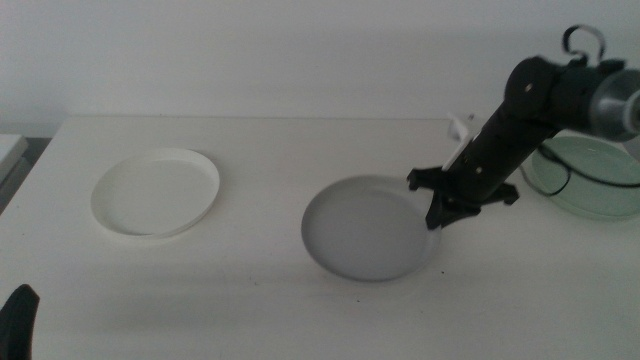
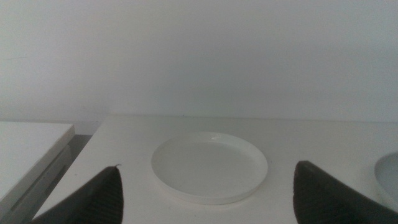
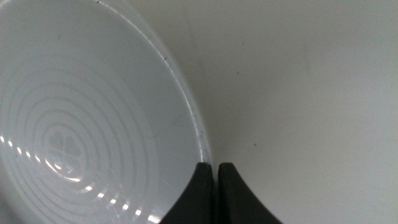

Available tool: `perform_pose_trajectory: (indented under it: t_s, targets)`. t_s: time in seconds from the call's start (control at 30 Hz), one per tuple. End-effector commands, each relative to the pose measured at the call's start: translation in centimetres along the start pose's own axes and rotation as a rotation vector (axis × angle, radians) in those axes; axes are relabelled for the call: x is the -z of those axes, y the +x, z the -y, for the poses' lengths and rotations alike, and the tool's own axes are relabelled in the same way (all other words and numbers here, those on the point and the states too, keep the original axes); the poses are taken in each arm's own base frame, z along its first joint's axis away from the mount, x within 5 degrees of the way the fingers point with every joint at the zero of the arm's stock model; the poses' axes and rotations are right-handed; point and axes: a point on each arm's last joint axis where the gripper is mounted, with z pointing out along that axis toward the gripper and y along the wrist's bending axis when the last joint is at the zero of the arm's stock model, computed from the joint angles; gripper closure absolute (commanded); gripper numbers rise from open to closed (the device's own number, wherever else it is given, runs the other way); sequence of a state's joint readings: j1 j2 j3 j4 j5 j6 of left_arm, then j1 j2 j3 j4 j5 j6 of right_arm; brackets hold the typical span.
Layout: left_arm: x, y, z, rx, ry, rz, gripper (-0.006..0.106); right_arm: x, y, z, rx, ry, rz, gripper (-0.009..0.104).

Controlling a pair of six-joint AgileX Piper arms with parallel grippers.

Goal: Stack the three bowls on top of each other.

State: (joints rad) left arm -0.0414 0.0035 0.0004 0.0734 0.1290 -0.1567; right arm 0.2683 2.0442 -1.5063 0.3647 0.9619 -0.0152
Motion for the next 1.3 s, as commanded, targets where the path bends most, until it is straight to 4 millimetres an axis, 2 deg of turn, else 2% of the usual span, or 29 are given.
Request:
perform_pose_trajectory:
  t_s: [0.0,0.13,0.27,0.37,0.47,0.53,0.63,0.7,0.73,0.8,0.87,0.97,1.07,1.17,1.27]
  targets:
    - [0.0,-0.2,0.0,-0.004,0.001,0.018,0.007,-1.2,-0.2,-0.1,0.018,-0.023,-0.024,0.097]
    - [0.0,-0.2,0.0,-0.004,0.001,0.018,0.007,-3.0,-0.2,-0.1,0.017,-0.019,-0.048,0.097]
    - [0.0,-0.2,0.0,-0.004,0.001,0.018,0.007,-3.7,-0.2,-0.5,0.03,-0.014,-0.038,0.097]
    - [0.0,-0.2,0.0,-0.004,0.001,0.018,0.007,-3.8,-0.4,-0.8,0.038,-0.014,-0.006,0.092]
    - [0.0,-0.2,0.0,-0.004,0.001,0.018,0.007,-3.8,-0.6,-0.8,0.037,-0.015,0.012,0.073]
    - [0.0,-0.2,0.0,-0.004,0.001,0.018,0.007,-3.6,-0.6,-0.8,0.038,-0.014,0.015,0.051]
    - [0.0,-0.2,0.0,-0.004,0.001,0.018,0.007,-1.2,-1.2,-0.7,0.056,-0.005,0.05,0.028]
    - [0.0,-0.2,0.0,-0.004,0.001,0.018,0.007,2.0,-2.0,-0.1,0.079,0.038,0.116,0.02]
    - [0.0,-0.2,0.0,-0.004,0.001,0.018,0.007,3.9,-2.4,0.5,0.082,0.072,0.157,0.02]
    - [0.0,-0.2,0.0,-0.001,0.001,0.018,0.007,7.4,-3.0,2.3,0.061,0.152,0.234,0.022]
    - [0.0,-0.2,0.0,-0.001,0.001,0.018,0.007,10.6,-3.5,4.9,0.025,0.251,0.306,0.024]
    - [0.0,-0.2,0.0,-0.001,0.001,0.018,0.007,13.8,-3.6,10.3,-0.073,0.371,0.36,0.028]
    - [0.0,-0.2,0.0,-0.001,0.001,0.018,0.007,14.7,-3.2,15.5,-0.19,0.406,0.368,0.033]
    - [0.0,-0.2,0.0,-0.004,0.001,0.018,0.007,14.3,-2.6,20.3,-0.293,0.428,0.352,0.034]
    - [0.0,-0.2,0.0,-0.004,0.001,0.018,0.007,13.5,-2.1,23.7,-0.363,0.441,0.342,0.034]
